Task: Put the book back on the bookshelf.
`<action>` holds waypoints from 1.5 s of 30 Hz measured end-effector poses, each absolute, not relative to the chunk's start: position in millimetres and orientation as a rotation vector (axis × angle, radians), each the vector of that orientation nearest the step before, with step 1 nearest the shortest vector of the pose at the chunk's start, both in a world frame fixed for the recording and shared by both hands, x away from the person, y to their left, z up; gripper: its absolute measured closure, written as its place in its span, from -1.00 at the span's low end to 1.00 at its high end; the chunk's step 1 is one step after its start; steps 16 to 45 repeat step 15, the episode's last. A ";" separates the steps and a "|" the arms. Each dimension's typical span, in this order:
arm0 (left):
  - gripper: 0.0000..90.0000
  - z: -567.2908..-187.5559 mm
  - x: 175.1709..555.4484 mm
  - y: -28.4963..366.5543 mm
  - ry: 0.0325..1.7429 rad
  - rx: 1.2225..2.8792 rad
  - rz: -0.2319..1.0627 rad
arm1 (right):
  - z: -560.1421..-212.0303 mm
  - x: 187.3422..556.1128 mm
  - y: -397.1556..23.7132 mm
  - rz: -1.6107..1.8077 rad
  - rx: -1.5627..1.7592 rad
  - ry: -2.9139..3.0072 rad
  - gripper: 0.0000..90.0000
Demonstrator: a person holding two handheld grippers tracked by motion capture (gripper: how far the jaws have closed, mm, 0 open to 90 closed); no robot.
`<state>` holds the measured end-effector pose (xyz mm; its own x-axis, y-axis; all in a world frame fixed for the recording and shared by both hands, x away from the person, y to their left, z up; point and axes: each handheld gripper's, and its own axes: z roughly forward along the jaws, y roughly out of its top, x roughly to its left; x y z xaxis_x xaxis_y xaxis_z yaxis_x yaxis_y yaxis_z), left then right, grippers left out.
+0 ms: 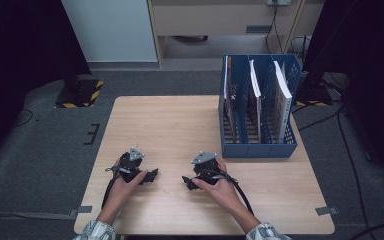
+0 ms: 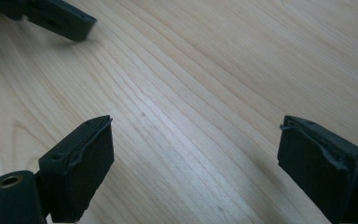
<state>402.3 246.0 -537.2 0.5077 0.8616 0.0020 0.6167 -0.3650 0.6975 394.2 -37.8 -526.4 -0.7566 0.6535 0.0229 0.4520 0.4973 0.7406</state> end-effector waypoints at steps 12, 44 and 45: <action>-1.00 -537.3 402.8 245.5 1.204 2.107 0.491 | -538.4 400.3 -46.4 1.038 1.035 2.433 -0.80; -1.00 -537.3 402.8 245.5 1.204 2.107 0.491 | -538.9 399.4 -45.6 1.036 1.050 2.420 -0.81; -1.00 -537.3 402.8 245.5 1.204 2.107 0.491 | -538.9 399.4 -45.6 1.036 1.050 2.420 -0.81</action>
